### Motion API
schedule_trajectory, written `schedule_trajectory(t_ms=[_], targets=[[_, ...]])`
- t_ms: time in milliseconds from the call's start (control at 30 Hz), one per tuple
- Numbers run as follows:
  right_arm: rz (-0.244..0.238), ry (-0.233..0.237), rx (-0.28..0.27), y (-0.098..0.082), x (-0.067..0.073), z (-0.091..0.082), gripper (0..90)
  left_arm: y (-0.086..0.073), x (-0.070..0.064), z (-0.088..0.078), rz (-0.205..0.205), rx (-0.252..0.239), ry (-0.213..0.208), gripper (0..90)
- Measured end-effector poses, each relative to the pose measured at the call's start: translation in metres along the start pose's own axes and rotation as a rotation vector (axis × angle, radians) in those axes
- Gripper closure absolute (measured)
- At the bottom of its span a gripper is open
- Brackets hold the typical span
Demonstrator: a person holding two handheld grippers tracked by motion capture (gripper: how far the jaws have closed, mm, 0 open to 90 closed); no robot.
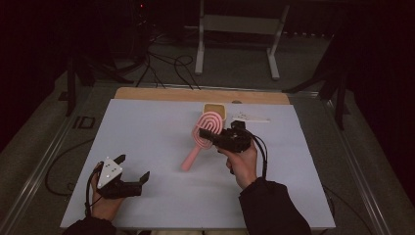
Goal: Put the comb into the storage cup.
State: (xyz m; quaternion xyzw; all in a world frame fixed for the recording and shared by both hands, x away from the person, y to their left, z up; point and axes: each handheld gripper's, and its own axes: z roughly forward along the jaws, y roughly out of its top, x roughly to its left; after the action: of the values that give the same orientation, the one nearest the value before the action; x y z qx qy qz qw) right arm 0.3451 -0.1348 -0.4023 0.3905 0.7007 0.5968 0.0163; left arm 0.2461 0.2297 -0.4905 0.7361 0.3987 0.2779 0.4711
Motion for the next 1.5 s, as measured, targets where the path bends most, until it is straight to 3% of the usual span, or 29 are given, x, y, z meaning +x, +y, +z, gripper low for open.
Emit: schedule_trajectory(t_ms=[333, 500, 767, 1033, 1500], targets=[[0.008, 0.002, -0.015, 0.009, 0.001, -0.001, 63.6, -0.004, 0.001, 0.006, 0.008, 0.010, 0.026, 0.1], [0.055, 0.030, -0.041, 0.015, -0.003, -0.002, 63.6, -0.006, -0.003, 0.012, 0.021, 0.029, 0.015, 0.1], [0.034, 0.006, -0.044, 0.023, -0.006, -0.004, 63.6, -0.007, -0.001, 0.012, 0.002, 0.022, 0.011, 0.1], [-0.002, -0.020, -0.033, 0.034, -0.006, -0.003, 63.6, -0.007, -0.003, 0.014, 0.007, 0.027, 0.007, 0.1], [0.007, -0.029, -0.037, 0.048, -0.011, -0.001, 63.6, -0.007, -0.004, 0.015, 0.007, 0.033, -0.003, 0.1]])
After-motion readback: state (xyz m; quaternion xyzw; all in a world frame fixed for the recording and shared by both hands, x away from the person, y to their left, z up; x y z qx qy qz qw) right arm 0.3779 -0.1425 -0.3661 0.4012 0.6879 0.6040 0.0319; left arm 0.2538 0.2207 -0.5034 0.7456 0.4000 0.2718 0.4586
